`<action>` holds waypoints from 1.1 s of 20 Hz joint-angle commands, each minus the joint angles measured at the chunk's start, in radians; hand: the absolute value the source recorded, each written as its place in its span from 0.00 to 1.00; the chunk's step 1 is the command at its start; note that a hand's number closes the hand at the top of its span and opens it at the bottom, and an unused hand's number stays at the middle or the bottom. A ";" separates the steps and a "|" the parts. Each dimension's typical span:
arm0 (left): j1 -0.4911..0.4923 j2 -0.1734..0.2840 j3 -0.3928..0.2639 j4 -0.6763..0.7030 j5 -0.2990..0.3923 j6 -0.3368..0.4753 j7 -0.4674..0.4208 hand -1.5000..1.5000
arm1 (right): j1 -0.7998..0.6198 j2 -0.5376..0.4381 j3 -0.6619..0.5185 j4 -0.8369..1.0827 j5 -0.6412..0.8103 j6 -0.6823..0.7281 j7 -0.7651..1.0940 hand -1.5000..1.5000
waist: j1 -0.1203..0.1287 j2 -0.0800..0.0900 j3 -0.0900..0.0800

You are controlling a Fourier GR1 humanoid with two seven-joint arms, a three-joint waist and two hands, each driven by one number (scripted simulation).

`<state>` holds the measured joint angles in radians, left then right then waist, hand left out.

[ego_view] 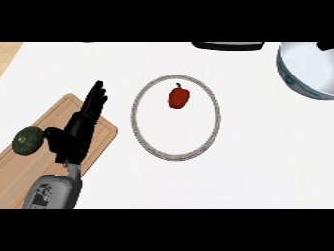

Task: Pick the cupcake from the placemat and place it in the bowl

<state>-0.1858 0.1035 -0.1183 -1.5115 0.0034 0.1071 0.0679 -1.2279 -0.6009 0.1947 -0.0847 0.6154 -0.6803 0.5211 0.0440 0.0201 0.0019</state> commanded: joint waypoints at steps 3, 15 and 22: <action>-0.001 -0.047 -0.035 -0.011 -0.029 0.036 0.009 0.50 | 0.106 0.005 -0.133 -0.018 -0.131 0.009 -0.104 1.00 | -0.002 0.000 0.002; 0.034 0.004 0.015 0.013 0.015 -0.034 -0.027 0.50 | 0.203 -0.020 -0.338 -0.141 -0.326 0.053 -0.494 0.00 | -0.001 -0.001 0.001; -0.027 -0.019 0.020 0.003 -0.016 0.012 0.033 0.50 | 0.226 -0.039 -0.438 -0.211 -0.407 -0.015 -0.611 0.00 | -0.024 -0.011 0.000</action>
<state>-0.1745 0.0952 -0.1096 -1.5253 -0.0088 0.1056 0.0781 -1.0133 -0.6326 -0.1912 -0.2595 0.2534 -0.6787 -0.0281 0.0306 0.0128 0.0024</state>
